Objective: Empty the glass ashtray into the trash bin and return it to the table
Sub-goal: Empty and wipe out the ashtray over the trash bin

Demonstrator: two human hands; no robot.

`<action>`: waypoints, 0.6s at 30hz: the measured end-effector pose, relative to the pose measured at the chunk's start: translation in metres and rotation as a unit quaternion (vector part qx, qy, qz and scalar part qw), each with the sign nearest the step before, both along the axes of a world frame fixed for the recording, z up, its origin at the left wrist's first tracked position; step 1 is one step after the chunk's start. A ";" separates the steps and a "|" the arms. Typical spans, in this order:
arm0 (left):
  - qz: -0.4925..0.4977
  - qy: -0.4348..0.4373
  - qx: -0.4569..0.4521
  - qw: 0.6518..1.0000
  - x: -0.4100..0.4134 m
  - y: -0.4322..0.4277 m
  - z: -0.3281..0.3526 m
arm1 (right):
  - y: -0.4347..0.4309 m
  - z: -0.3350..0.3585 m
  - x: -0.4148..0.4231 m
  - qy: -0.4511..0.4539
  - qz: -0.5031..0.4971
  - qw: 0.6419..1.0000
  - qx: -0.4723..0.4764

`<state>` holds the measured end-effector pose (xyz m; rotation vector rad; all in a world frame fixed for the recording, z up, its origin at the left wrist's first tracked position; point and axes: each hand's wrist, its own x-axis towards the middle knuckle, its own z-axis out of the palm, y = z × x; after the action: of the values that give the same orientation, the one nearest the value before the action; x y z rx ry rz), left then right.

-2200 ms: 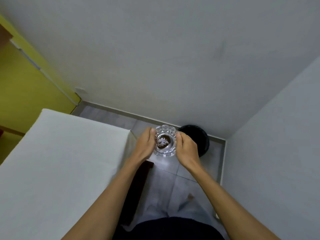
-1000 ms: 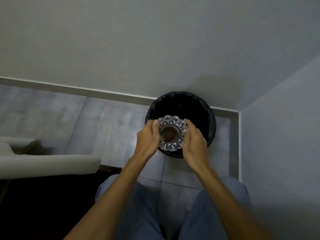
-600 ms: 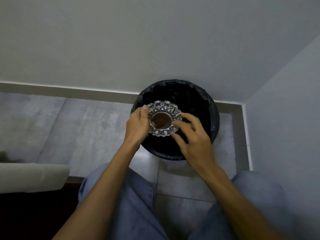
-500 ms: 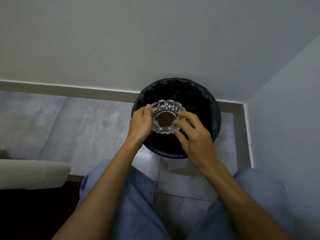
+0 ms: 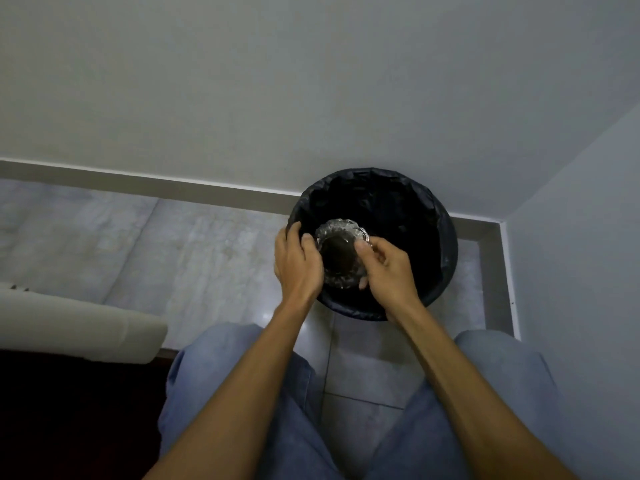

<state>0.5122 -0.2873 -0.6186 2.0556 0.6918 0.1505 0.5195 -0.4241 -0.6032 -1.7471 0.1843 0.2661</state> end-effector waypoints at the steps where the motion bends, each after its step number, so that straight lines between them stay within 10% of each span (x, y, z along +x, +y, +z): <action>1: 0.003 -0.008 -0.013 1.000 -0.003 -0.003 -0.005 | 0.002 -0.004 0.001 0.040 -0.019 0.999 0.022; 18: -0.049 -0.061 0.059 0.995 -0.017 -0.008 -0.022 | 0.019 -0.010 0.008 0.172 -0.125 0.974 0.072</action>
<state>0.4954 -0.2953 -0.6402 2.1674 0.5163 0.2645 0.5271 -0.4055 -0.6127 -1.5053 0.6180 0.3863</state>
